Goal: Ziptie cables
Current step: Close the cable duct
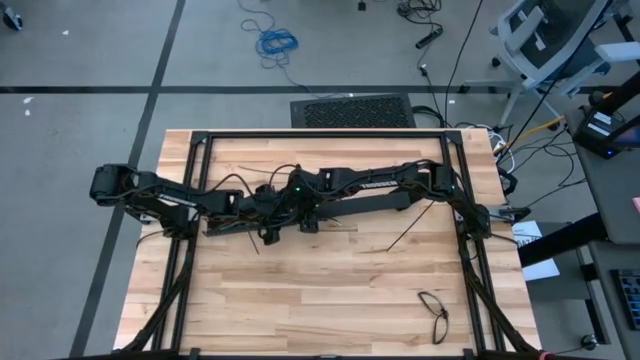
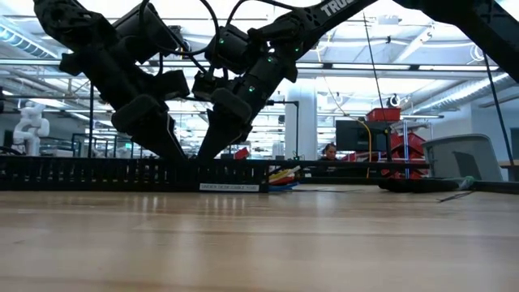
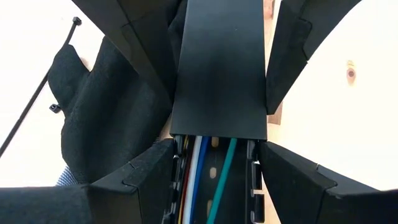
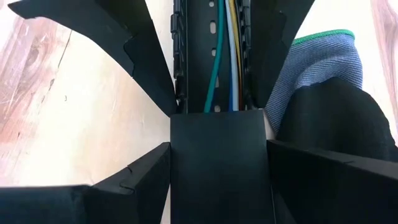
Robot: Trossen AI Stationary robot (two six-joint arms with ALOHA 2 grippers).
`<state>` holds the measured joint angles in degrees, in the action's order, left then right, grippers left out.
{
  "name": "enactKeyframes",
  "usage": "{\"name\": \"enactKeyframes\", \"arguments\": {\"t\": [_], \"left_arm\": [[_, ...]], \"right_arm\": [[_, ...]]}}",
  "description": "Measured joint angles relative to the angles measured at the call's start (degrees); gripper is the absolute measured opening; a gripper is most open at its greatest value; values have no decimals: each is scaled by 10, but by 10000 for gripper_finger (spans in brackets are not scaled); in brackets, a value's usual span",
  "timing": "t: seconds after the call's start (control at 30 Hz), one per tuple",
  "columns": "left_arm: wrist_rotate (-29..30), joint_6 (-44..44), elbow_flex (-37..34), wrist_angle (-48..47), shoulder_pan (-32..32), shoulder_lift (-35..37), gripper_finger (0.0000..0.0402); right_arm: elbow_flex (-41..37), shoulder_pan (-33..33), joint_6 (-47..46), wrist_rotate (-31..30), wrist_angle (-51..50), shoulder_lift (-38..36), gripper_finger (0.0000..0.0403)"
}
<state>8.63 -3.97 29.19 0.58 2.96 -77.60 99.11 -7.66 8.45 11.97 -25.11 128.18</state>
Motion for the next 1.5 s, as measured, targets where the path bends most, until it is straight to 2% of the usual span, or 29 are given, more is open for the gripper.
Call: {"name": "enactKeyframes", "arguments": {"t": [0.4, 0.53, 1.23, 1.5], "left_arm": [[-19, -3, -1, 39, -9, -4, 231], [-21, -28, -1, 57, -16, -15, 231], [15, -108, 2, 149, -156, -68, 231], [43, -108, 15, 141, -175, -82, 231]], "right_arm": [[2, 2, -18, 6, -34, -2, 242], [2, 6, -31, 6, -42, -3, 242], [-33, 103, -138, -1, -32, -5, 242], [-34, 118, -137, -14, -34, -5, 242]]}}
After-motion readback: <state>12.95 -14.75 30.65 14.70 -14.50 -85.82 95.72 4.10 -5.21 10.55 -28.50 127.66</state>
